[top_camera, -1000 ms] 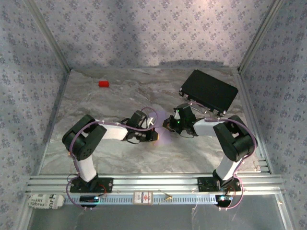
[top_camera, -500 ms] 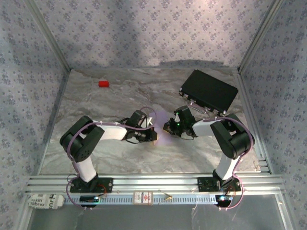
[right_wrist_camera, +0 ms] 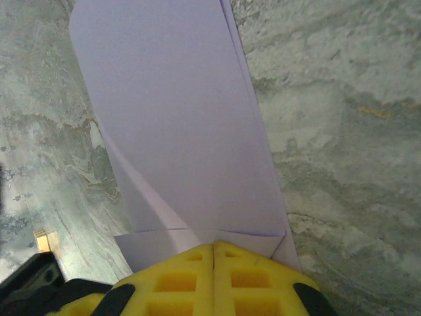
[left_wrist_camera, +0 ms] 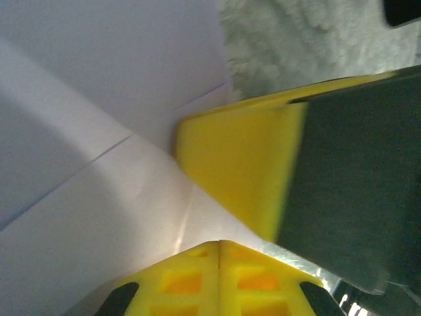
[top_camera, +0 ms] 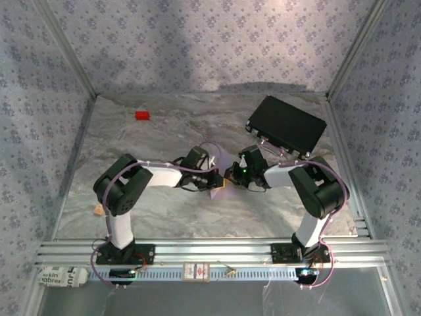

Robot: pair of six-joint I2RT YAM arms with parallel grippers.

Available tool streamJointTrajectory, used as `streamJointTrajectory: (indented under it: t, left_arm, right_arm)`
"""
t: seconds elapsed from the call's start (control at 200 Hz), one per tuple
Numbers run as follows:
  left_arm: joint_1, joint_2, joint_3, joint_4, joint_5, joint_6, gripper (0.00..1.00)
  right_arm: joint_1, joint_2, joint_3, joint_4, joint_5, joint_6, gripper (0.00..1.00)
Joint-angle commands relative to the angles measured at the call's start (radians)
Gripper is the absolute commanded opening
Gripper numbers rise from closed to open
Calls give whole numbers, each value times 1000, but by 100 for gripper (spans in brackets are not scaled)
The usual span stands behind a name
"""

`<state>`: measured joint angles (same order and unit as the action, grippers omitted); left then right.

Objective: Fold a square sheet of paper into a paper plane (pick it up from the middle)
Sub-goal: Fold the triangle a second time at the center of the table.

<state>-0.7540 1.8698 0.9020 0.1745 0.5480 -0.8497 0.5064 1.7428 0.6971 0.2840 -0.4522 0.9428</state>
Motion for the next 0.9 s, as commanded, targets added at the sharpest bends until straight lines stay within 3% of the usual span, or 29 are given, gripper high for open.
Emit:
streamJointTrajectory:
  t: [0.0, 0.37, 0.894]
  left_arm:
    - [-7, 9, -17, -56, -20, 6, 0]
    - [-9, -72, -135, -51, 18, 44, 5]
    - [-29, -181, -198, -225, -24, 172, 3]
  right_arm:
    - [-2, 15, -31, -92, 69, -6, 0]
    - [-6, 13, -35, -100, 74, -12, 0]
    - [-8, -6, -30, -105, 69, -21, 0]
